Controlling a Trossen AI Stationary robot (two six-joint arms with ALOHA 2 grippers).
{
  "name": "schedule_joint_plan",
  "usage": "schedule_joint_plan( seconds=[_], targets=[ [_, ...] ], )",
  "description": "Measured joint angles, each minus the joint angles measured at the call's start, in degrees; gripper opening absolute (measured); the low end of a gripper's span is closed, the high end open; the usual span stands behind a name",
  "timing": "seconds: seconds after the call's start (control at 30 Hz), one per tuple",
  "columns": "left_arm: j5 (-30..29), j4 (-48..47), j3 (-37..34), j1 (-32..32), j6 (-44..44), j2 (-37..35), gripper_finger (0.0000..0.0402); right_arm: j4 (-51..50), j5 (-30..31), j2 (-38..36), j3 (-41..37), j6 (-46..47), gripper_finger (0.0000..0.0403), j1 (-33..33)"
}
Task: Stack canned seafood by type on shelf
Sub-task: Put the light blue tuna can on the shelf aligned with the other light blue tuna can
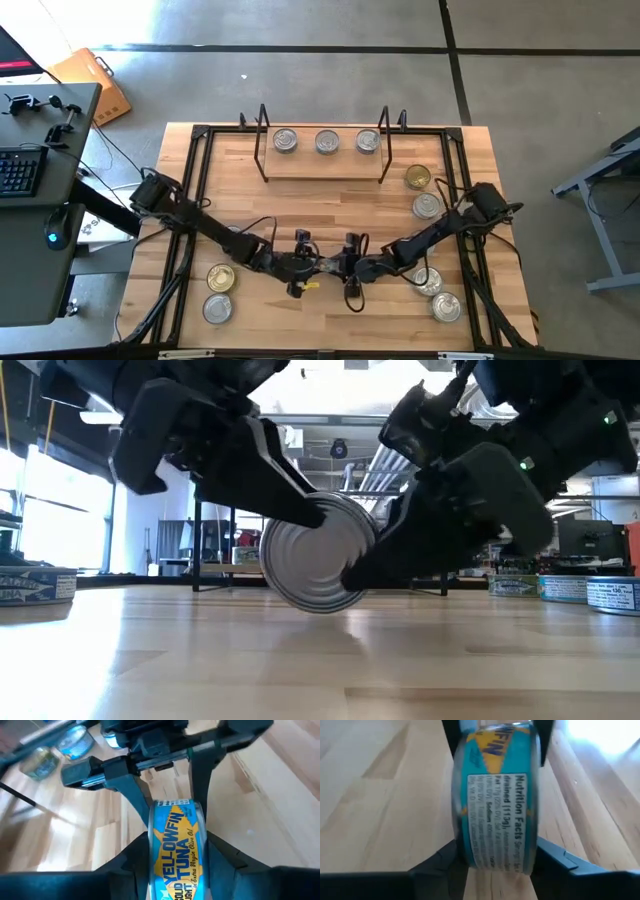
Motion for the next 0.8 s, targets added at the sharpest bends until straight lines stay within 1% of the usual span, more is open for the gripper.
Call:
schedule_joint_plan(
  seconds=[0.07, 0.17, 0.27, 0.33, 0.4, 0.57, 0.7, 0.8],
  targets=[
    [-1.95, 0.47, 0.01, -0.72, 1.48, -0.10, 0.0125, -4.05, -0.19, -1.93, 0.12, 1.85, 0.0170, 0.05],
    [-5.32, -0.18, 1.34, -1.25, 4.52, -0.32, 0.0125, -9.35, 1.27, -4.85, 0.24, 2.36, 0.0172, 0.43],
    [-9.71, -4.17, 4.02, -0.90, 8.74, -0.31, 0.0125, -12.59, 4.08, -6.88, 0.22, 2.23, 0.0173, 1.06],
    [-10.71, -7.37, 6.03, -0.01, 11.28, -0.31, 0.0125, -14.67, 6.23, -7.65, 0.17, 2.61, 0.0173, 1.80],
    [-9.13, -9.66, 7.85, 1.44, 13.13, -0.18, 0.0125, -16.30, 8.50, -7.98, 0.17, 4.10, 0.0173, 2.89],
    [0.08, -11.01, 9.97, 4.26, 16.16, -0.17, 0.0125, -17.46, 11.23, -7.93, -0.13, 5.47, 0.0173, 5.27],
    [0.77, -11.24, 10.67, 4.33, 16.12, -0.17, 0.0125, -16.87, 11.07, -7.93, -0.13, 5.75, 0.0173, 5.66],
    [2.16, -11.13, 10.67, 4.24, 15.72, -0.17, 0.0125, -14.22, 10.50, -7.79, -0.26, 5.40, 0.0179, 5.66]
  ],
)
